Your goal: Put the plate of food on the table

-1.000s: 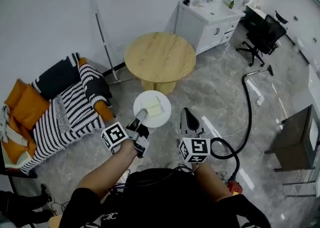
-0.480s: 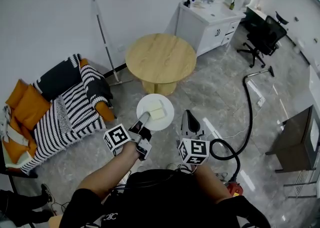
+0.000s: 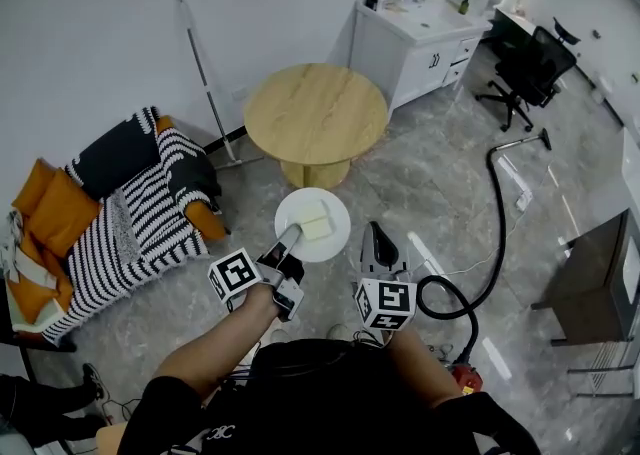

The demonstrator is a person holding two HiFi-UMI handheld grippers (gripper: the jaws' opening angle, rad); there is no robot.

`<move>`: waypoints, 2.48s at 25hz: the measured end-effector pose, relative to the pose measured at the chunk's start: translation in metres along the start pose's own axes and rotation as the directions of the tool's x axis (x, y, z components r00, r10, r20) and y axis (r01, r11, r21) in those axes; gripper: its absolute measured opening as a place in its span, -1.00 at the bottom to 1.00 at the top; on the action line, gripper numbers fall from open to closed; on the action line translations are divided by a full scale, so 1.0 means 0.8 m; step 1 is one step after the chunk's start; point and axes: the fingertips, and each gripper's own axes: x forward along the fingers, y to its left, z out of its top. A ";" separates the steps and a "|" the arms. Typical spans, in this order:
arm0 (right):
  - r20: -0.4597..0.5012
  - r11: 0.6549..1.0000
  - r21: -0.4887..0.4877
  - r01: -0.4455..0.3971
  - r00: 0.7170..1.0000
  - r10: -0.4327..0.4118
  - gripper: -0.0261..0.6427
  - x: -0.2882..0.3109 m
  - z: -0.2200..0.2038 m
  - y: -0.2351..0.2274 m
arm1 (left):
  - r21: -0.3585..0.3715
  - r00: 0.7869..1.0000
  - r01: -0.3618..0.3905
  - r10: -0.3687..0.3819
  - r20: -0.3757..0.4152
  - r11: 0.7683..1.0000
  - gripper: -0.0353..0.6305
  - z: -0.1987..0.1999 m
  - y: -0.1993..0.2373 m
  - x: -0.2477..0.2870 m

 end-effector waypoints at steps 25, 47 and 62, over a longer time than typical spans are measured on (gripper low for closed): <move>0.003 0.999 0.025 -0.030 1.000 0.030 -0.90 0.018 -0.004 -0.131 | -0.037 0.999 0.015 -0.014 0.034 0.999 -0.82 -0.032 -0.002 0.123; 0.001 0.999 0.017 0.047 0.999 -0.047 -0.90 0.196 0.001 -0.139 | -0.094 0.999 0.007 -0.010 -0.033 0.996 -0.81 0.094 0.071 0.244; -0.075 1.000 -0.011 0.005 0.997 -0.005 -0.90 0.289 -0.031 -0.122 | -0.120 0.999 -0.039 0.041 0.015 0.992 -0.81 0.167 0.139 0.291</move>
